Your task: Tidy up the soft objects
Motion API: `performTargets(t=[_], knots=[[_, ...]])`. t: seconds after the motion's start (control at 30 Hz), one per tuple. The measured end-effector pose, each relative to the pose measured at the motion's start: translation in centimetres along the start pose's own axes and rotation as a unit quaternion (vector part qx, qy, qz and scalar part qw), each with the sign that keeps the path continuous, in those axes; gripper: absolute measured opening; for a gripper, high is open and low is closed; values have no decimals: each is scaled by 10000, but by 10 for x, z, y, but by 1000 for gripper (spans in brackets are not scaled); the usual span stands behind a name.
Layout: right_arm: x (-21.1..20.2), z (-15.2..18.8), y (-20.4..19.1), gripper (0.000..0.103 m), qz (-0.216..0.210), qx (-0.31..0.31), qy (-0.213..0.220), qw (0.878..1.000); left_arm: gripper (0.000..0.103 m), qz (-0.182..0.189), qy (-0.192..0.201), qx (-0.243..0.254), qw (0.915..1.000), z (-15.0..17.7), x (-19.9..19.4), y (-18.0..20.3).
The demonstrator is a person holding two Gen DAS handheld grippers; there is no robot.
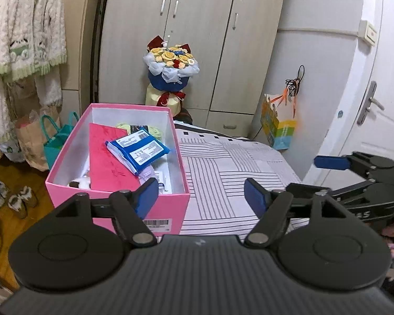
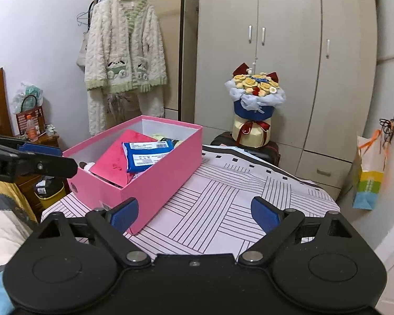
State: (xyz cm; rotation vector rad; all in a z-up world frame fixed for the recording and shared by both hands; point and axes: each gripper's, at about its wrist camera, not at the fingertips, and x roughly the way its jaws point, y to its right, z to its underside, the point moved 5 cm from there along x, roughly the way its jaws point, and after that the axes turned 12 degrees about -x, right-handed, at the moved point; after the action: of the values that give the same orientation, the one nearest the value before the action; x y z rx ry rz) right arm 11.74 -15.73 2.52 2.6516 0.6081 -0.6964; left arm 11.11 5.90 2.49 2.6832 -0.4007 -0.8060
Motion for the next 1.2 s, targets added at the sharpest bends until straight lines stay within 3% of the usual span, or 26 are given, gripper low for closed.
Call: performTargets(t=[0.1,0.3,0.43,0.53,0.67,0.8,0.9,1.2], knots=[[-7,4,-4,96,91,-6,25,10000,73,-226,146,266,9993,4,-3,3],[-20,12,-9,100,209,233,223,9993,80,-345,207,254,9989,12,-2,2],[-20,23,-12,101,456,307,317,9980,82,-179,169,116,9996,19,0,3],[-16,29,-9,101,485,566,244,9969,86,-212,263,183,9993,24,1,7],[-17,28,-9,103,834,521,163,9950,99,-309,378,130,9987,24,2,9],[-10,24,-10,103,874,318,-244,9954,103,-475,375,115,9981,23,6,8],[-8,22,-9,103,822,431,-451,9947,103,-732,338,279,9964,21,11,9],[-24,21,-8,103,1147,781,-271,9900,103,-1155,428,436,9914,25,7,12]])
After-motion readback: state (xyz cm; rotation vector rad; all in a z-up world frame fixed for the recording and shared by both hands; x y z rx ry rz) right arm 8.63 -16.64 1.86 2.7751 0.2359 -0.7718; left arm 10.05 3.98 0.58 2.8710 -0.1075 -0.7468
